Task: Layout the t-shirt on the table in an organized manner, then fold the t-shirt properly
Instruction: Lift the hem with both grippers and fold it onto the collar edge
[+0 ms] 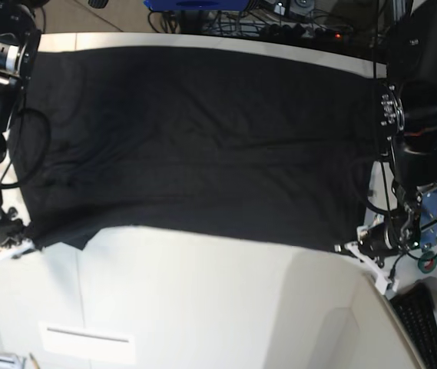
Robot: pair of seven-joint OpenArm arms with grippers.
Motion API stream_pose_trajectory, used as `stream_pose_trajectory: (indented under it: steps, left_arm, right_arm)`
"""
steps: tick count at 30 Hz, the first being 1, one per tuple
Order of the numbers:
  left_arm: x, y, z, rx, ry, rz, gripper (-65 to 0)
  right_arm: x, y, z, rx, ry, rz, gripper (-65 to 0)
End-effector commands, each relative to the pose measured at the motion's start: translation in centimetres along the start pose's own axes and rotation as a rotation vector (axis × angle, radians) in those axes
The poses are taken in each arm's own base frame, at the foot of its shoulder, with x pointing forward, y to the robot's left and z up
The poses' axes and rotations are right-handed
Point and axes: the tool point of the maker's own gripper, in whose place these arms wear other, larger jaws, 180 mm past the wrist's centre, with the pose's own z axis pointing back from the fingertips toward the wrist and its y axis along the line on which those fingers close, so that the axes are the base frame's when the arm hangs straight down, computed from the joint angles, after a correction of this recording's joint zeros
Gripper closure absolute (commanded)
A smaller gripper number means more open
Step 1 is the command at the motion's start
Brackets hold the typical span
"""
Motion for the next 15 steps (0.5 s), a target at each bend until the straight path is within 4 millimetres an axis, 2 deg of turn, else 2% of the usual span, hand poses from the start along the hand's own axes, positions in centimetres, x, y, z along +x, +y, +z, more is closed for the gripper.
stream_pose_trajectory:
  steps: [1, 8, 13, 15]
  left_arm:
    - [3.3, 0.2, 0.8, 0.001, -0.072, -0.004, 0.0]
    - [7.2, -0.2, 1.8, -0.006, -0.139, -0.006, 0.0]
    - [8.7, -0.6, 2.2, -0.009, -0.167, -0.016, 0.0]
    - [8.8, -1.3, 1.9, -0.02, -0.167, -0.018, 0.0]
  right_arm:
    - [3.6, 0.0, 0.1, 0.007, -0.095, 0.001, 0.0]
    - [4.8, 0.2, -0.9, 0.011, -0.134, -0.03, 0.0]
    - [5.2, 0.0, -0.9, 0.009, -0.17, -0.031, 0.0]
    - [5.3, 0.1, -0.8, 0.009, -0.174, -0.03, 0.0]
